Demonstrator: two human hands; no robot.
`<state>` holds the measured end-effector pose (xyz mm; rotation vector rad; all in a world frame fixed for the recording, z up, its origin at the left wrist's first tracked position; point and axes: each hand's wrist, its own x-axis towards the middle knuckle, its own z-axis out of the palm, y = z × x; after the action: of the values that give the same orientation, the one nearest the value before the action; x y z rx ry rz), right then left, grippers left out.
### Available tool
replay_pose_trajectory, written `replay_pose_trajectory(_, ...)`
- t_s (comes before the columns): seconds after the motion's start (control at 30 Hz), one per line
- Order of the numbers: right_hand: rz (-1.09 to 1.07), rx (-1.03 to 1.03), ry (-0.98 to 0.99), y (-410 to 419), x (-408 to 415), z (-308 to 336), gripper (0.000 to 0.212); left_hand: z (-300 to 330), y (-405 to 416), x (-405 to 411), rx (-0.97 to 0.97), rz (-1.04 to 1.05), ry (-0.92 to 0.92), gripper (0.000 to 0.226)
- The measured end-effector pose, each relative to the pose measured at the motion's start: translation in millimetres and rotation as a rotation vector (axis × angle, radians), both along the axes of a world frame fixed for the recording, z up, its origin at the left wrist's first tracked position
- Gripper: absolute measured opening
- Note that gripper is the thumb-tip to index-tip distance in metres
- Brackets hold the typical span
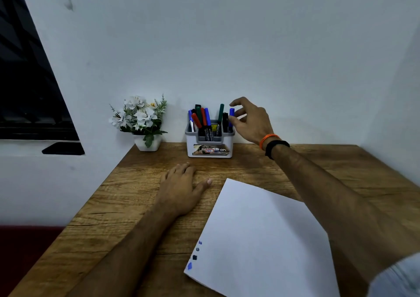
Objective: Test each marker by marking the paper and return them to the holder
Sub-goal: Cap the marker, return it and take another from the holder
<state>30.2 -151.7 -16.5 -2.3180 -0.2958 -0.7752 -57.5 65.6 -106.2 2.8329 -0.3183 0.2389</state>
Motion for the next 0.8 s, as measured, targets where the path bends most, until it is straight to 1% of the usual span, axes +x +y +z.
replay_pose_trajectory(0.1, -0.042, 0.135, -0.047, -1.1, 4.4, 8.8, 0.024, -0.5, -0.3, -0.1, 0.004, 0.002, 0.006, 0.072)
replay_pose_trajectory(0.2, -0.108, 0.133, -0.010, -3.2, 17.3, 19.3, 0.019, -0.3, -0.6, -0.4, 0.003, 0.003, 0.000, 0.071)
replay_pose_trajectory(0.33, -0.126, 0.064, 0.123, 0.7, 36.3, 28.6, 0.029, 0.7, -0.9, 0.1, 0.005, 0.007, 0.008, 0.070)
replay_pose_trajectory(0.47, -0.119, 0.093, 0.268, 13.4, 52.5, 31.4, 0.044, -0.5, -0.4, 1.5, 0.004, 0.005, 0.003, 0.070)
replay_pose_trajectory(0.6, -0.127, 0.112, 0.376, 21.3, 64.6, 32.4, 0.050, -2.4, 0.4, 2.7, -0.002, 0.004, -0.017, 0.070)
replay_pose_trajectory(0.7, -0.138, 0.083, 0.428, 22.6, 68.3, 32.0, 0.058, -2.7, 0.3, 2.8, -0.002, 0.002, -0.020, 0.070)
replay_pose_trajectory(0.77, -0.126, 0.102, 0.427, 23.4, 67.7, 34.7, 0.054, -2.7, 0.2, 2.9, -0.003, 0.004, -0.020, 0.070)
replay_pose_trajectory(0.8, -0.113, 0.127, 0.410, 23.6, 66.0, 37.4, 0.046, -2.6, 0.2, 3.0, -0.001, 0.007, -0.022, 0.070)
